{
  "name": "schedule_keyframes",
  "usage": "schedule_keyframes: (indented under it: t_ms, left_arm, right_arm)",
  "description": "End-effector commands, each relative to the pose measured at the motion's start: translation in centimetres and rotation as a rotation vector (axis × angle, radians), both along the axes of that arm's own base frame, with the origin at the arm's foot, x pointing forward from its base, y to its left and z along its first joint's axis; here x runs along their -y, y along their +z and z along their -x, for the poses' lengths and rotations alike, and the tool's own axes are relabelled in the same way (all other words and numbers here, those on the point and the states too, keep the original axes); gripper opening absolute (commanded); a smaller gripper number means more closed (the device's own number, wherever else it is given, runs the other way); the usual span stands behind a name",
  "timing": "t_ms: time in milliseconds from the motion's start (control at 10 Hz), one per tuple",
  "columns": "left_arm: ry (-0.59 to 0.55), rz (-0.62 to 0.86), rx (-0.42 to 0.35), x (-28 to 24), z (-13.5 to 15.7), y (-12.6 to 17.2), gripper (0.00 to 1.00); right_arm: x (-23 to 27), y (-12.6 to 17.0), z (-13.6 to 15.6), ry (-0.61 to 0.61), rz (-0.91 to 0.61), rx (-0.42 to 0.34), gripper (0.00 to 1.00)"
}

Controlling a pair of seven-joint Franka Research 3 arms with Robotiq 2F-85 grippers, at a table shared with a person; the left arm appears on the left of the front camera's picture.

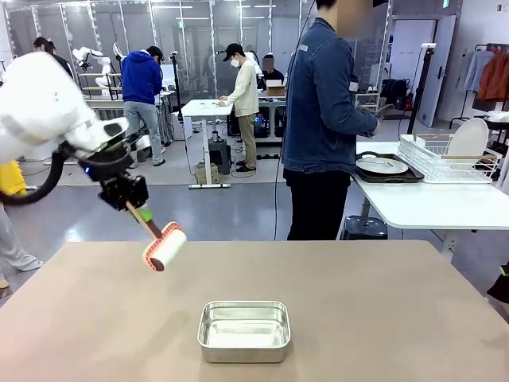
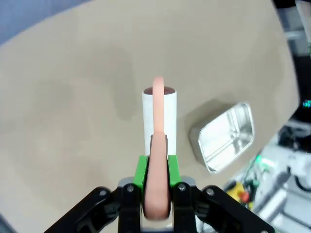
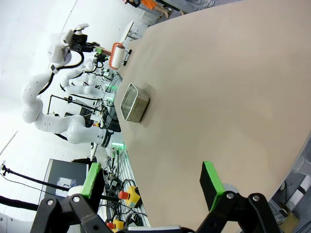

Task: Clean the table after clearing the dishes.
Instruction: When the right (or left) Handle tray is removed, use the right hand (or left hand) to clean the right (or left) side of the table with the Lint Roller.

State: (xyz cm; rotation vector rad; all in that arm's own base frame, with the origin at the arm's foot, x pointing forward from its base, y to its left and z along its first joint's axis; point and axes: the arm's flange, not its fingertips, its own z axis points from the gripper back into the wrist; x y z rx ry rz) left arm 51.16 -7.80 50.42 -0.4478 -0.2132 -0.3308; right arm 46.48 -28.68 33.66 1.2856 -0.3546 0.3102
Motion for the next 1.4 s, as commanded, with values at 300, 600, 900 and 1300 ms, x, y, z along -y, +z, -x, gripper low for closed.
schedule_keyframes:
  t_ms: [300,600,900,1300]
  left_arm:
    - [0.11,0.09,-0.03,-0.9,1.4,-4.6,0.11]
    - [0.11,0.09,-0.03,-0.9,1.4,-4.6,0.11]
    - [0.163,0.13,-0.022,-0.6,0.3,-6.2,0.21]
    - [0.23,0.236,-0.135,-2.5,-0.3,-10.2,0.21]
  right_arm:
    - [-0.3,0.1,0.3,0.005,0.003,0.018,1.0]
    - [-0.3,0.1,0.3,0.005,0.003,0.018,1.0]
    - [-0.3,0.1,0.3,0.005,0.003,0.018,1.0]
    - [-0.3,0.1,0.3,0.005,0.003,0.018,1.0]
